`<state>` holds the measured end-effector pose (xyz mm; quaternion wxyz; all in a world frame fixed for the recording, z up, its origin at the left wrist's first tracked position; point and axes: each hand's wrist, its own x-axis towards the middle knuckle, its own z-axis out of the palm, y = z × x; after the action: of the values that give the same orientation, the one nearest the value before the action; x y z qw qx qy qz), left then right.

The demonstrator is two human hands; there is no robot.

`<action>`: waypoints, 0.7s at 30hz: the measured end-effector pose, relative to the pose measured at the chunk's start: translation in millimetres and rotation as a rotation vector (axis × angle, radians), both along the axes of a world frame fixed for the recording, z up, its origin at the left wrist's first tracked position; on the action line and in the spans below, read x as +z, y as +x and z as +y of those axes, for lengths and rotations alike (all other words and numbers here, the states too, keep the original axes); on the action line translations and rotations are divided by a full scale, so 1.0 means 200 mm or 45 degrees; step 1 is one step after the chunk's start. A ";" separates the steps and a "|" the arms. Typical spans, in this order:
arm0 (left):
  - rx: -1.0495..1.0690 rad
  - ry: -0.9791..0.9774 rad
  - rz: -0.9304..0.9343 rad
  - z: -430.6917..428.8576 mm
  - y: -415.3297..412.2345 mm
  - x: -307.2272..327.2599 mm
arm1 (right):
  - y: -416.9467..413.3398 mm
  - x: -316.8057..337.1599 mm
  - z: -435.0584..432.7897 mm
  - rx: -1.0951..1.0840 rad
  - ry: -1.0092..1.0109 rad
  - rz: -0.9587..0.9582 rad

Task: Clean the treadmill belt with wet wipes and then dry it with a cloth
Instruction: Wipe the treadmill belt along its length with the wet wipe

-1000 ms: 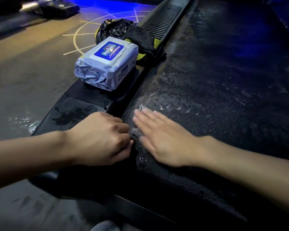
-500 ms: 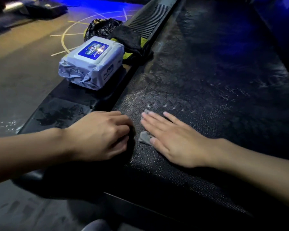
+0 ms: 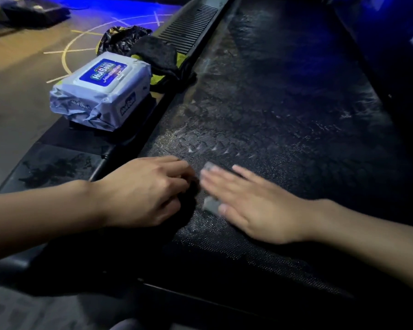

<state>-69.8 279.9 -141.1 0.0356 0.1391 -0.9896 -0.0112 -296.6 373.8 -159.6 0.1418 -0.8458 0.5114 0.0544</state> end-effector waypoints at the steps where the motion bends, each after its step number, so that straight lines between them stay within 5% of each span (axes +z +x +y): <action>1: -0.006 0.023 0.004 0.00 -0.01 0.00 | -0.02 0.00 0.00 -0.059 -0.029 0.014; 6: -0.007 -0.009 -0.008 0.02 -0.09 0.01 | -0.01 0.00 0.12 0.084 0.058 -0.004; 21: -0.037 -0.017 -0.104 0.03 -0.22 -0.02 | -0.17 -0.01 0.25 -0.069 0.037 0.028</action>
<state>-114.6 285.7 -145.0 -0.0039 0.1250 -0.9922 0.0007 -330.5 424.1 -160.9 0.1498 -0.8288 0.5349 0.0673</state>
